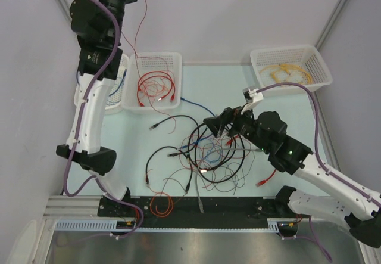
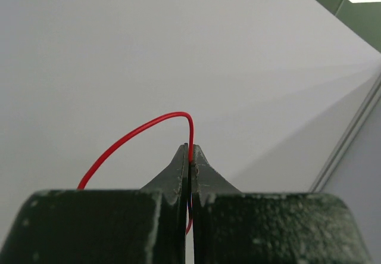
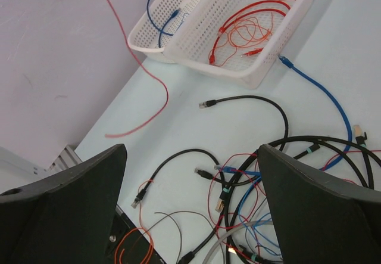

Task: Untangle the cables

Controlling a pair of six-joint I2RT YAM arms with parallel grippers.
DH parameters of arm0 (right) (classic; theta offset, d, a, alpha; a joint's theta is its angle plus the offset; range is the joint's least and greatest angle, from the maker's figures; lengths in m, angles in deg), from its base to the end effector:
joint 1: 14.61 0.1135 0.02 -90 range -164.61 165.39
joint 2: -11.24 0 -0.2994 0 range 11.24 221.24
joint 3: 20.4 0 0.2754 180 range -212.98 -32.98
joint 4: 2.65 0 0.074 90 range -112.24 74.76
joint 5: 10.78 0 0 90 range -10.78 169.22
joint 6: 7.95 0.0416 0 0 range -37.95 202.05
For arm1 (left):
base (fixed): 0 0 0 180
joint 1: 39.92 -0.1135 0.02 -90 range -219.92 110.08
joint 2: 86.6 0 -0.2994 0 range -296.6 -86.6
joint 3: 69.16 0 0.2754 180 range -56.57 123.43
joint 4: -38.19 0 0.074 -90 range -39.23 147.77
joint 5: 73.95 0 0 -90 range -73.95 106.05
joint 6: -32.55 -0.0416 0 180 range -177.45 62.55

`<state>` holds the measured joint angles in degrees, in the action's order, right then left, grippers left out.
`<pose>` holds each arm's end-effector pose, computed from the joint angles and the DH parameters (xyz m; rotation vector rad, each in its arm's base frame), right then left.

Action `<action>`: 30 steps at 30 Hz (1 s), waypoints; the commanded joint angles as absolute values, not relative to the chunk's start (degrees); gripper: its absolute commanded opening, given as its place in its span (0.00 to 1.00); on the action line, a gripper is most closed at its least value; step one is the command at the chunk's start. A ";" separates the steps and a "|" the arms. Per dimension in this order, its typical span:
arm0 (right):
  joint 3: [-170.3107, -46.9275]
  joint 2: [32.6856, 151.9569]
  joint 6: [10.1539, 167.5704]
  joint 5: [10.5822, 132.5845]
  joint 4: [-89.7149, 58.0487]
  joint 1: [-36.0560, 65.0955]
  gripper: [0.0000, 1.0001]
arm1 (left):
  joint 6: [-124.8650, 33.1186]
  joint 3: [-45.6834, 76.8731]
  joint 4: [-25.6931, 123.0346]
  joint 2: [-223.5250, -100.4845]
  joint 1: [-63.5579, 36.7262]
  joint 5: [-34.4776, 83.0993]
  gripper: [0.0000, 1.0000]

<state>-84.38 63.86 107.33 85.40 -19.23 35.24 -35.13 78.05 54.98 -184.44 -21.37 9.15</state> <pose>0.1473 0.1677 0.3952 -0.2864 1.7183 0.8938 0.3214 -0.1026 0.6812 -0.1454 1.0129 -0.5909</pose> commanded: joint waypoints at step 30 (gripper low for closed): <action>-85.11 66.17 109.12 83.88 -29.65 27.49 0.97 | -39.96 59.54 50.16 -199.63 -27.96 -1.25 0.00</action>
